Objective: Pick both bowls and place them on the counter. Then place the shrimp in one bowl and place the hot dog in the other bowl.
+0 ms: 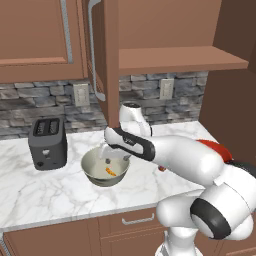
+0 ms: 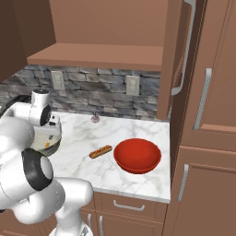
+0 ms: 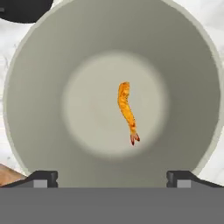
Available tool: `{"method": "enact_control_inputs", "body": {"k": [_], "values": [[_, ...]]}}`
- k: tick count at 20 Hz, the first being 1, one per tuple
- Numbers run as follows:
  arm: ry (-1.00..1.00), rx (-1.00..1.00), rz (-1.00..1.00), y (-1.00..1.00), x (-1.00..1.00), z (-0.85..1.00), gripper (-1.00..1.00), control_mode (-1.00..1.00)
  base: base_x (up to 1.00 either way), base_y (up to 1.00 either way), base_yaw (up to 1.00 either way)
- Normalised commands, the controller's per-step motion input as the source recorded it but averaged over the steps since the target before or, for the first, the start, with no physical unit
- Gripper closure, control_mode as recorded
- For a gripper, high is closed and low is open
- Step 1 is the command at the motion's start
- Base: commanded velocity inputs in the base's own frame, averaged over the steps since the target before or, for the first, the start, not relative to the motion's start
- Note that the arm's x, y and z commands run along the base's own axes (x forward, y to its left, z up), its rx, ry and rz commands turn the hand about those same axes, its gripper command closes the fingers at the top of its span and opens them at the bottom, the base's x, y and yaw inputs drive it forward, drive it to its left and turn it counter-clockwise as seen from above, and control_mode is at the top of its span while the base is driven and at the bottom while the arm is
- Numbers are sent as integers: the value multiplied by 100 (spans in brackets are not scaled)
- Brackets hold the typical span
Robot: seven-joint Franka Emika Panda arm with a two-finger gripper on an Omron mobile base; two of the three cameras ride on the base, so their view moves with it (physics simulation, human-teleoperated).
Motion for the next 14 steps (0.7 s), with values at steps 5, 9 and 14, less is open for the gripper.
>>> {"method": "enact_control_inputs", "body": {"k": [5,9,14], "values": [[0,4,-23,-50,-31,54,-100,-100,0,0,0],[2,2,-28,-71,-21,21,-100,-100,0,0,0],[6,1,-34,-82,-16,1,-100,-100,0,0,0]]}}
